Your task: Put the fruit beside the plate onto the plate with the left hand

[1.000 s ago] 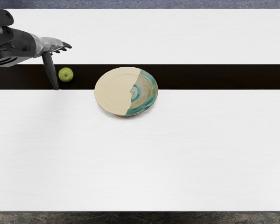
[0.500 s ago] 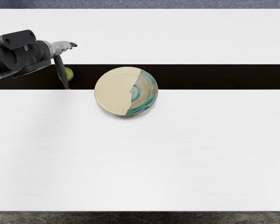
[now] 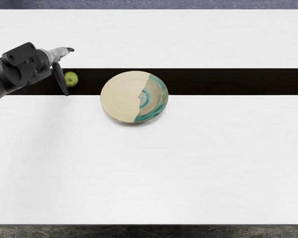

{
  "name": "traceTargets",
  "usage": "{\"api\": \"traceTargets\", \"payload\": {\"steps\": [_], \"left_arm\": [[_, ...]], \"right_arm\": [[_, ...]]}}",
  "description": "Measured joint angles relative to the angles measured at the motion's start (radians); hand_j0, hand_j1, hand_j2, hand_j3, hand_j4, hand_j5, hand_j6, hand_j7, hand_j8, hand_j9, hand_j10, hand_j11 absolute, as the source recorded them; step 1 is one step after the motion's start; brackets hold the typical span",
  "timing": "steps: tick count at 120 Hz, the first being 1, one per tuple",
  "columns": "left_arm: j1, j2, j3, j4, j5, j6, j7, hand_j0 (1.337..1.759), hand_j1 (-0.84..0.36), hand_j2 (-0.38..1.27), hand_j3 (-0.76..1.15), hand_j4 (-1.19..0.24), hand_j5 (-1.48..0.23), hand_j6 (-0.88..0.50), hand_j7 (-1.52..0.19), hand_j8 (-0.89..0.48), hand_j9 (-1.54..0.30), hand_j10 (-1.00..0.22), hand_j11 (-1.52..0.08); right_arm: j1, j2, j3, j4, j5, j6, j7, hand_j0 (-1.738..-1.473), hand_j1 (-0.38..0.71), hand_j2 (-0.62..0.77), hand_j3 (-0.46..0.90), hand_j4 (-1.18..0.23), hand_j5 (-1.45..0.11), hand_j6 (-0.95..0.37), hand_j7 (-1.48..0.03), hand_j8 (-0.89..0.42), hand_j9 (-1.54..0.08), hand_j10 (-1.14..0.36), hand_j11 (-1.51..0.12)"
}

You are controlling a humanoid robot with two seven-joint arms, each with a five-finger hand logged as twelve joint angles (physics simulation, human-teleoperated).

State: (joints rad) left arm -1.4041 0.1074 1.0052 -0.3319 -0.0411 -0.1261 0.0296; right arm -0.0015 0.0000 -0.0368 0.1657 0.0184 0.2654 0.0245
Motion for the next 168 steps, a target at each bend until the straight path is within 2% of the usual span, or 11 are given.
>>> {"api": "traceTargets", "payload": {"steps": [57, 96, 119, 168], "left_arm": [[0.037, -0.016, -0.013, 0.003, -0.008, 0.006, 0.000, 1.658, 0.33, 0.00, 0.00, -0.02, -0.02, -0.02, -0.02, -0.02, -0.02, -0.02, -0.02], [0.058, -0.014, -0.014, 0.003, -0.014, 0.039, 0.000, 1.658, 0.23, 0.02, 0.00, -0.11, -0.13, -0.11, -0.13, -0.11, -0.13, -0.10, -0.13], [0.063, -0.011, -0.014, 0.004, -0.024, 0.086, 0.001, 1.658, 0.20, 0.03, 0.00, -0.12, -0.16, -0.13, -0.16, -0.13, -0.16, -0.12, -0.16], [0.068, -0.031, -0.009, 0.004, 0.001, 0.095, 0.000, 1.658, 0.18, 0.03, 0.00, -0.15, -0.19, -0.15, -0.19, -0.15, -0.19, -0.15, -0.19]], "right_arm": [[0.000, 0.000, 0.000, 0.000, 0.000, 0.000, 0.000, -1.658, -0.34, 0.00, 0.00, -0.01, -0.01, -0.01, -0.01, -0.01, -0.01, -0.01, -0.01], [0.000, 0.000, 0.000, 0.000, 0.000, 0.000, 0.000, -1.658, -0.34, 0.00, 0.00, -0.01, -0.01, -0.01, -0.01, -0.01, -0.01, -0.01, -0.01], [0.000, 0.000, 0.000, 0.000, 0.000, 0.000, 0.000, -1.658, -0.34, 0.00, 0.00, -0.01, -0.01, -0.01, -0.01, -0.01, -0.01, -0.01, -0.01], [0.000, 0.000, 0.000, 0.000, 0.000, 0.000, 0.000, -1.658, -0.34, 0.00, 0.00, -0.01, -0.01, -0.01, -0.01, -0.01, -0.01, -0.01, -0.01]]}}
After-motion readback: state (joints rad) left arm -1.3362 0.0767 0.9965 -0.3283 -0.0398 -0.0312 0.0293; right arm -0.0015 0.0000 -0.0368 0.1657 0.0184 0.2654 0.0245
